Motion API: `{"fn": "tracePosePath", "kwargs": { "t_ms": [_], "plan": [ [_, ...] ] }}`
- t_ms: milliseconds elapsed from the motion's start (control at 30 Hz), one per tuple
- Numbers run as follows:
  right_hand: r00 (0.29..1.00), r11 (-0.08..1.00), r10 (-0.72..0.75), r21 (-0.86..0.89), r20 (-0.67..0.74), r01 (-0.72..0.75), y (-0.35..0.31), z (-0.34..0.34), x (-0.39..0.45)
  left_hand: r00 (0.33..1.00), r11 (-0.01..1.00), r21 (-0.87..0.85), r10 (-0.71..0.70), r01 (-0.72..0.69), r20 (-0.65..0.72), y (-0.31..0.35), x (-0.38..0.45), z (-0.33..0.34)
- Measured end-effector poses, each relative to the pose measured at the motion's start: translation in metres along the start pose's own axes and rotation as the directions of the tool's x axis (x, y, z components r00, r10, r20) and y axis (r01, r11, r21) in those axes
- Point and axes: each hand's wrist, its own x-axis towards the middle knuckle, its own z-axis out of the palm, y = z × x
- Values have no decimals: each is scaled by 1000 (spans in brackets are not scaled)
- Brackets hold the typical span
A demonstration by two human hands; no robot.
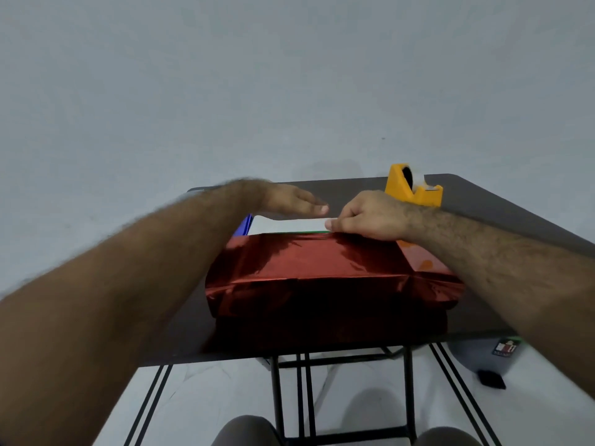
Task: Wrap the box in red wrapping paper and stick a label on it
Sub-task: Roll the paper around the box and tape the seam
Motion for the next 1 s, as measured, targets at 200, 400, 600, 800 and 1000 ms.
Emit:
{"fn": "tracePosePath", "kwargs": {
  "t_ms": [200, 400, 600, 800, 1000],
  "plan": [
    [998, 999, 50, 15, 28, -50, 5, 2, 5, 988, 939, 307, -145, 152, -45, -24, 4, 10],
    [996, 991, 57, 118, 67, -65, 5, 0, 1, 981, 905, 409, -38, 114, -189, -37, 19, 14],
    [995, 991, 38, 126, 92, -50, 10, 3, 3, 967, 932, 300, -140, 202, -214, -27, 32, 8],
    [1000, 999, 26, 25, 3, -26, 11, 7, 0, 949, 950, 236, -134, 206, -286, -21, 15, -8],
    [934, 978, -118, -203, -337, 51, 3, 3, -14, 916, 990, 140, 24, 35, -400, 6, -35, -37]
  ]
}}
